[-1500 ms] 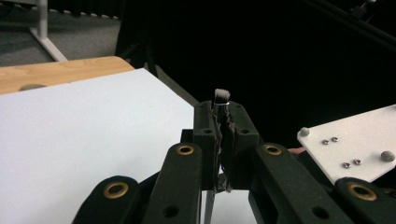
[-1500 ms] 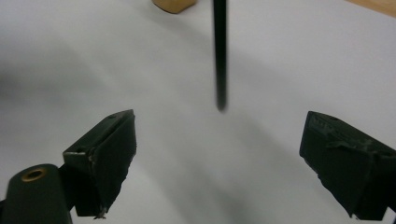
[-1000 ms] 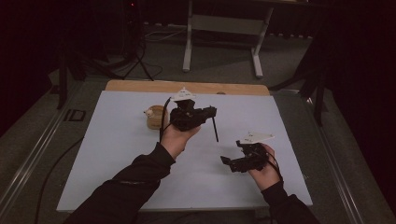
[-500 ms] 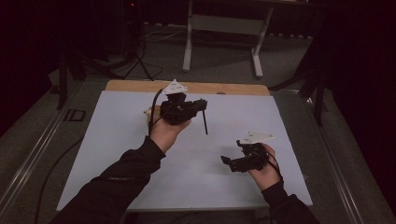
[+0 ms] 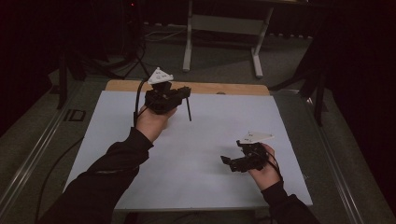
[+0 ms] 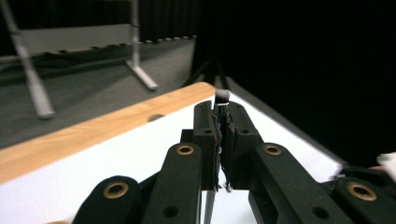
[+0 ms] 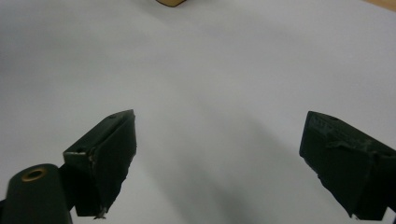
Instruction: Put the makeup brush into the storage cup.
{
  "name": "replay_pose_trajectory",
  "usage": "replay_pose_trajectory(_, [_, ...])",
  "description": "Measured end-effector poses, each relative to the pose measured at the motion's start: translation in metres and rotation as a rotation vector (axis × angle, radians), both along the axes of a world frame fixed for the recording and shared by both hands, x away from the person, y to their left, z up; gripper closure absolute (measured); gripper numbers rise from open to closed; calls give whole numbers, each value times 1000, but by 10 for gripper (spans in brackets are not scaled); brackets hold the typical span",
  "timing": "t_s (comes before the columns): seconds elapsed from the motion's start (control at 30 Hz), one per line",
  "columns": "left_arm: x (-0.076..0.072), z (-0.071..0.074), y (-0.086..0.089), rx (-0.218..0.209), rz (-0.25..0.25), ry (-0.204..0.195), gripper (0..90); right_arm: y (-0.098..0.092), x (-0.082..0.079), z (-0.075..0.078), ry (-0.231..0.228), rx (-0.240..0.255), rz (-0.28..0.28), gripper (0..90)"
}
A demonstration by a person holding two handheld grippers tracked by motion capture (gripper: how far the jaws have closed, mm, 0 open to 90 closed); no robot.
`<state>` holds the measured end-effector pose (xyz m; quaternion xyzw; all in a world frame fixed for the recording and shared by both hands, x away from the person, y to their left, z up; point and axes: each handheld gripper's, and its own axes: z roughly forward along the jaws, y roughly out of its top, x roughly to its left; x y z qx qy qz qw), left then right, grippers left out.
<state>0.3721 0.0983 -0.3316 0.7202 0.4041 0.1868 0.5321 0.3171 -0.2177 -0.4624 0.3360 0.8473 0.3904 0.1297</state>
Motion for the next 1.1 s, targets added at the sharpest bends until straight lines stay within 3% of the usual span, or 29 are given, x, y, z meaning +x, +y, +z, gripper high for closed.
replay_pose_trajectory(0.17, [4,4,10,15,50,-25,849,0,1,-1,10,2,-4,114])
replay_pose_trajectory(0.23, [5,4,14,5,67,-35,849,-1,1,-1,16,2,-5,114])
replay_pose_trajectory(0.3, [5,3,19,-7,100,-71,849,-1,1,-2,16,0,-2,114])
replay_pose_trajectory(0.37, [8,4,24,-3,116,-70,849,-1,1,-2,17,-3,-2,114])
replay_pose_trajectory(0.53, [12,5,32,54,158,-95,849,-1,2,-2,25,2,0,115])
replay_pose_trajectory(0.6, [14,6,35,34,165,-70,848,-1,2,-2,26,-2,-2,114])
replay_pose_trajectory(0.73, [17,8,39,88,202,-99,848,-1,3,-3,29,2,-4,115])
replay_pose_trajectory(0.8, [20,8,43,74,220,-90,848,-2,3,-3,26,0,-6,115])
replay_pose_trajectory(0.83, [21,7,43,87,239,-99,847,-2,3,-3,28,3,-5,115])
replay_pose_trajectory(1.1, [33,1,47,93,269,-80,848,-2,3,-3,25,1,-7,115])
